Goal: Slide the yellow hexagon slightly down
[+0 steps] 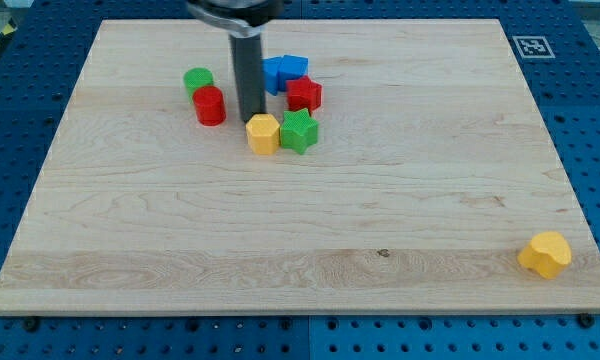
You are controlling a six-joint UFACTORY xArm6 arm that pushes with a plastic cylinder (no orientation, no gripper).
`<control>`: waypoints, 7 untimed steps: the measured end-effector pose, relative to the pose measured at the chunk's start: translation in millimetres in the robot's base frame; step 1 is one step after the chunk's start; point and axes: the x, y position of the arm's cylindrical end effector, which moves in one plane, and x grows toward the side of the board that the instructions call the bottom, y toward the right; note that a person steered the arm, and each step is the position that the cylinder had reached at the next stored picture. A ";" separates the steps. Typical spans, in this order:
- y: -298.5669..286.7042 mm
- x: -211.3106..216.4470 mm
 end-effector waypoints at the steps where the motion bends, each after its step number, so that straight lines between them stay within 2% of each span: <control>1: -16.8 14.7; 2: -7.0 28.8; 3: -0.7 5.6; 4: 23.8 -0.1; 5: 37.1 31.3; 7: 18.1 61.6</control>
